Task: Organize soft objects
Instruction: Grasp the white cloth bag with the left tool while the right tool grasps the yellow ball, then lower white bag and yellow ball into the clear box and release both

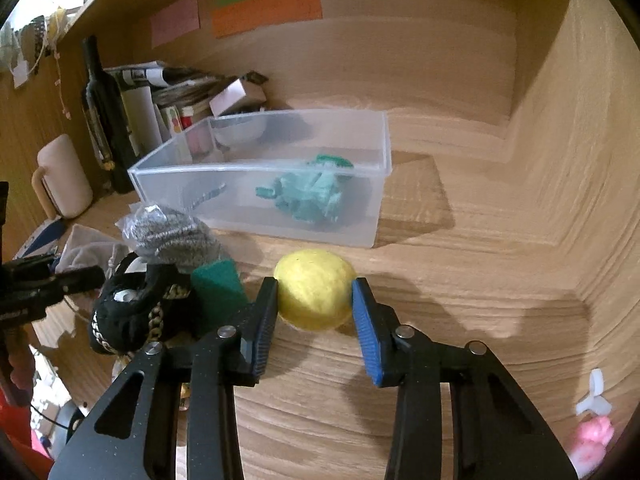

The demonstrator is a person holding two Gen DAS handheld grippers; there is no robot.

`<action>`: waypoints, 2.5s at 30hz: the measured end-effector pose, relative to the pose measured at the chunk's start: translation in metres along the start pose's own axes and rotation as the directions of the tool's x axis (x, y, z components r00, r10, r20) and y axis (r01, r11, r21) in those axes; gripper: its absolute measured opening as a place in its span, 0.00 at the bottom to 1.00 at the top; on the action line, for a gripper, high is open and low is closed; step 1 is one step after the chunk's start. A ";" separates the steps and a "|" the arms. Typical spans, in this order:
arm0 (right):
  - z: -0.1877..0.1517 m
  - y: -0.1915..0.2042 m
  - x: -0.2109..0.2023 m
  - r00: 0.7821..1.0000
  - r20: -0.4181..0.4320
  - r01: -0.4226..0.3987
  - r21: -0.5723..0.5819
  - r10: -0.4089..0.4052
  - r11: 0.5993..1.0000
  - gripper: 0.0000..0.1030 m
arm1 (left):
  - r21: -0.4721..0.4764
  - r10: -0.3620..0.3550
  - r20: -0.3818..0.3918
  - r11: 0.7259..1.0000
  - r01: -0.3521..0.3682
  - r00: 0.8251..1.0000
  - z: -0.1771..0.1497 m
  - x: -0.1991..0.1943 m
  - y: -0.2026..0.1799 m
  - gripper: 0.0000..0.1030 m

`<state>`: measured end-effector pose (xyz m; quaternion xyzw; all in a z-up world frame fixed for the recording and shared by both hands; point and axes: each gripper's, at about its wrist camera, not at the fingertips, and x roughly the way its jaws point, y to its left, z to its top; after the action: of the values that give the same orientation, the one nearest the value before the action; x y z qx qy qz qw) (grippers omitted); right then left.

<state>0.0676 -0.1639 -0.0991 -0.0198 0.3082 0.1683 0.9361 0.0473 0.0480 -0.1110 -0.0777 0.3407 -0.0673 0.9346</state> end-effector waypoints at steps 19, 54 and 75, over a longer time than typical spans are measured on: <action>0.043 0.012 -0.023 0.985 0.166 -0.039 -0.007 0.040 0.999 0.33 | 0.043 0.121 0.220 0.990 -0.133 0.968 0.074 -0.032 0.002 0.38; 0.098 0.032 0.075 0.995 0.000 -0.102 -0.060 0.103 0.993 0.33 | 0.133 0.078 0.020 0.988 -0.080 0.997 0.138 0.107 -0.027 0.38; 0.096 0.022 0.070 1.000 0.018 -0.021 -0.051 0.022 0.998 0.57 | 0.144 0.086 0.021 0.986 -0.088 0.996 0.136 0.089 -0.029 0.69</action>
<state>0.1684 -0.1088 -0.0606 -0.0388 0.2951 0.1865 0.9363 0.2008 0.0173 -0.0580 0.0046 0.3309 -0.0503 0.9423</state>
